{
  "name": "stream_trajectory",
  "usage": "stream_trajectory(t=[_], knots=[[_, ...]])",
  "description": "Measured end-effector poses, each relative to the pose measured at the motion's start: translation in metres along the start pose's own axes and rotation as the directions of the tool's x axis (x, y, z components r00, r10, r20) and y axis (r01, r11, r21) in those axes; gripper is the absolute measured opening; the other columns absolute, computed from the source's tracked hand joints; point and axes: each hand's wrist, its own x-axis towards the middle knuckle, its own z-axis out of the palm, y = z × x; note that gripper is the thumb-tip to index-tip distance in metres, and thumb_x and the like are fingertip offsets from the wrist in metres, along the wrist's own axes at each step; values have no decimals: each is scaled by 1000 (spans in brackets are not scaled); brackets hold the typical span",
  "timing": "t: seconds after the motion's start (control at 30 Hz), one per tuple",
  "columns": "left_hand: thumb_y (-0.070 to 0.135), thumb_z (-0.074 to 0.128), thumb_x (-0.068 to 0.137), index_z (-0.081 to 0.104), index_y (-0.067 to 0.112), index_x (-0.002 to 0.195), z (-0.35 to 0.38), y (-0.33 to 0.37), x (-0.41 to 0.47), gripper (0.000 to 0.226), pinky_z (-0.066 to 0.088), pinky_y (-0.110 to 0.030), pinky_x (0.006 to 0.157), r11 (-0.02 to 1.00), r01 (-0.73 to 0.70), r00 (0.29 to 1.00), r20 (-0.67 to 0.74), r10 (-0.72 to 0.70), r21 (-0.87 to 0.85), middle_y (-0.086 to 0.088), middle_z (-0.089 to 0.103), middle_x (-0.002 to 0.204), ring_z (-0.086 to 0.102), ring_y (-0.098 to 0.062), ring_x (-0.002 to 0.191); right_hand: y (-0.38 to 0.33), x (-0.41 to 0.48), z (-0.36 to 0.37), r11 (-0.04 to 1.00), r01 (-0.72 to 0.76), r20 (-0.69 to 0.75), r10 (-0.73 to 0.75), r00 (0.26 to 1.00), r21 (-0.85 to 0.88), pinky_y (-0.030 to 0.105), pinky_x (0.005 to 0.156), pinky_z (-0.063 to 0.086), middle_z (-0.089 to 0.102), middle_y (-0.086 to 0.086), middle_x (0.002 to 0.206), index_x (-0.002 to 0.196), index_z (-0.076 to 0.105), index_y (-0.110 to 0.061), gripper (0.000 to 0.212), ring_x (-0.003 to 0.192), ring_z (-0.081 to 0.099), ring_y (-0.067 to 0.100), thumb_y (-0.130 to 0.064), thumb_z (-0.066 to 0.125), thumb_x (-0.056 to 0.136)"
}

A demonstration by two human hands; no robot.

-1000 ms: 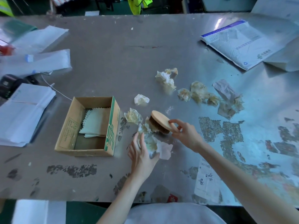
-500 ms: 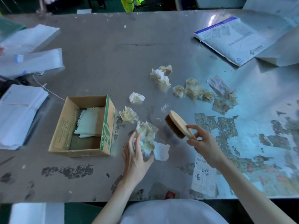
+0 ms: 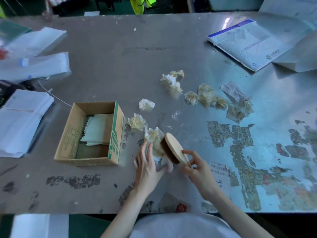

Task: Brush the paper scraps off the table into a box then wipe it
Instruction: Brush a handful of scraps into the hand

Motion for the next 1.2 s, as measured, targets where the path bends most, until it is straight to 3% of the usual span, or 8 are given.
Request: stream_trajectory(t=[0.17, 0.27, 0.37, 0.47, 0.57, 0.8, 1.03, 1.2], knots=[[76, 41, 78, 24, 14, 146, 1, -1, -1, 93, 32, -43, 98, 1000, -1, 1000, -13, 2, 19, -7, 29, 150, 36, -25, 131, -24, 24, -16, 997, 75, -54, -73, 996, 28, 25, 51, 37, 55, 9, 80, 112, 61, -33, 51, 56, 47, 16, 3, 61, 75], [75, 36, 82, 23, 17, 147, 1, -1, -2, 88, 27, -39, 99, 1000, -9, 1000, -18, 9, 7, -6, 29, 150, 34, -22, 131, -46, 52, -15, 992, 126, -53, -126, 991, -16, 22, 53, 38, 55, -2, 78, 114, 59, -32, 50, 59, 49, 14, 1, 61, 77], [69, 41, 85, 20, 19, 148, 0, -1, -2, 83, 18, -31, 99, 1000, -9, 1000, -6, 9, -2, -6, 30, 150, 31, -20, 132, -67, 76, -9, 969, 190, 29, -188, 982, -156, 14, 51, 37, 54, -7, 82, 120, 57, -28, 48, 64, 50, 10, -2, 59, 81], [67, 43, 85, 21, 21, 147, 2, -1, 0, 80, 16, -28, 98, 1000, -10, 1000, -13, 10, -10, -2, 26, 151, 29, -18, 133, -75, 89, -2, 907, 249, 152, -208, 966, -341, 26, 63, 40, 58, 3, 93, 124, 57, -26, 41, 75, 54, 19, -10, 56, 86], [61, 50, 85, 25, 19, 146, 5, -3, 1, 78, 21, -31, 98, 1000, 2, 999, -37, -3, -25, 0, 26, 150, 31, -18, 133, -68, 90, 1, 865, 270, 245, -178, 953, -423, 26, 71, 37, 61, 7, 97, 124, 57, -27, 42, 86, 55, 23, -12, 56, 86], [33, 76, 69, 29, 15, 142, 8, -4, -1, 89, 40, -36, 95, 996, 16, 992, -126, -27, -84, -3, 35, 139, 43, -24, 122, -45, 79, -8, 916, 204, 244, -123, 962, -345, 14, 54, 36, 56, 4, 90, 116, 59, -34, 42, 66, 49, 12, -10, 61, 81], [31, 89, 53, 33, 8, 141, 10, -5, 3, 107, 47, -36, 90, 998, 36, 989, -144, -44, -55, -11, 44, 135, 53, -29, 117, -36, 73, -12, 972, 132, 283, -73, 956, -195, 17, 47, 37, 57, 9, 83, 112, 64, -30, 45, 48, 49, 7, -19, 65, 68], [36, 77, 72, 28, 9, 143, 14, -8, 4, 90, 39, -32, 100, 994, 35, 976, -209, -55, -101, -8, 39, 139, 41, -23, 126, -25, 63, -4, 995, 63, 314, -34, 949, -80, 21, 38, 31, 60, 10, 68, 108, 67, -24, 38, 38, 44, 9, -10, 64, 72]])
